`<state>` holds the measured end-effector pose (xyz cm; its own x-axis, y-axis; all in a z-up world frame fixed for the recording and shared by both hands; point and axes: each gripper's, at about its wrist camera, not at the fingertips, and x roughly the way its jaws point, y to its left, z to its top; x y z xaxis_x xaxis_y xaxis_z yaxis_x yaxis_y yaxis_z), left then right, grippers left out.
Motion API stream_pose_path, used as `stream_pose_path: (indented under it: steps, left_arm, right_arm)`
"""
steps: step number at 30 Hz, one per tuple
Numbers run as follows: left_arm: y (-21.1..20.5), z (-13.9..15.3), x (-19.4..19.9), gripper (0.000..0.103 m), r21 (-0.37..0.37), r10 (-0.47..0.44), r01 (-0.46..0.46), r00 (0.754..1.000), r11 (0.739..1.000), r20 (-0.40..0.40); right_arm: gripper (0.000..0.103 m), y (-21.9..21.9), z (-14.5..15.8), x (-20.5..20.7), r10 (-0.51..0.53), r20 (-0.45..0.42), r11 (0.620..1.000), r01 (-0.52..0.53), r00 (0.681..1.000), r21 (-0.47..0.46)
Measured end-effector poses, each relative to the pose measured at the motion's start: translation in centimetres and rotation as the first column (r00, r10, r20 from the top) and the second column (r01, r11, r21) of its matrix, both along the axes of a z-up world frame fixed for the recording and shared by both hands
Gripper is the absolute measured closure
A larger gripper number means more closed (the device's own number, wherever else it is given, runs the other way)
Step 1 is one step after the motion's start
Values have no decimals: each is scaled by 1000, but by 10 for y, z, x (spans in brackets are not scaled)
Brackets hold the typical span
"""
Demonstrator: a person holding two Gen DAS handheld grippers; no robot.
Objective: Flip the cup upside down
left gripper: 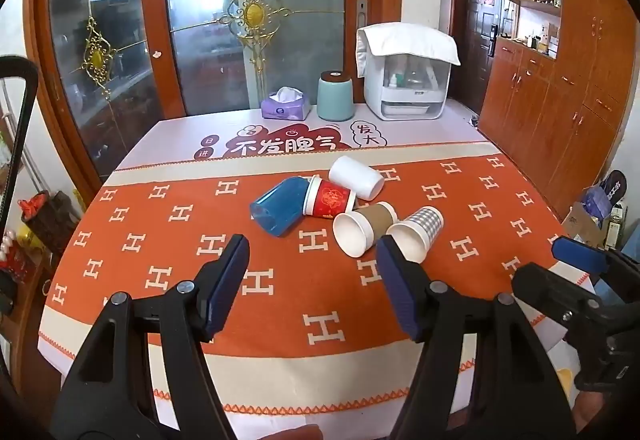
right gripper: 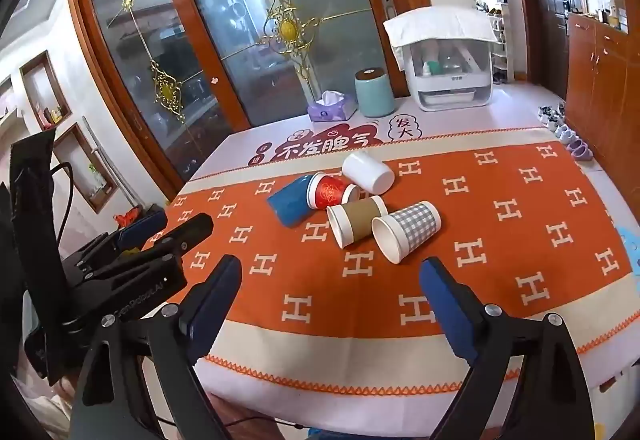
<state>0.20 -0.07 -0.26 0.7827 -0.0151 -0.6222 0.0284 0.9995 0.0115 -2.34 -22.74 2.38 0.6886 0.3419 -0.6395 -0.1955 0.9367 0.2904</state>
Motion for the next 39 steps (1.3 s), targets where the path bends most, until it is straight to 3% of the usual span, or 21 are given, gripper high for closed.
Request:
stream_pose_path:
  steps: [1, 7, 39]
  left_arm:
    - [-1, 5, -7, 40, 7, 0, 0, 999, 1000, 39]
    - [-6, 4, -14, 40, 9, -14, 14, 1000, 1000, -7]
    - [-11, 4, -23, 40, 5, -52, 52, 999, 999, -3]
  right_arm:
    - [11, 0, 0, -1, 2, -3, 1000, -2, 1000, 2]
    - [11, -2, 6, -12, -15, 8, 1000, 15, 1000, -21]
    - [11, -4, -4, -8, -25, -32, 1000, 24, 999, -16]
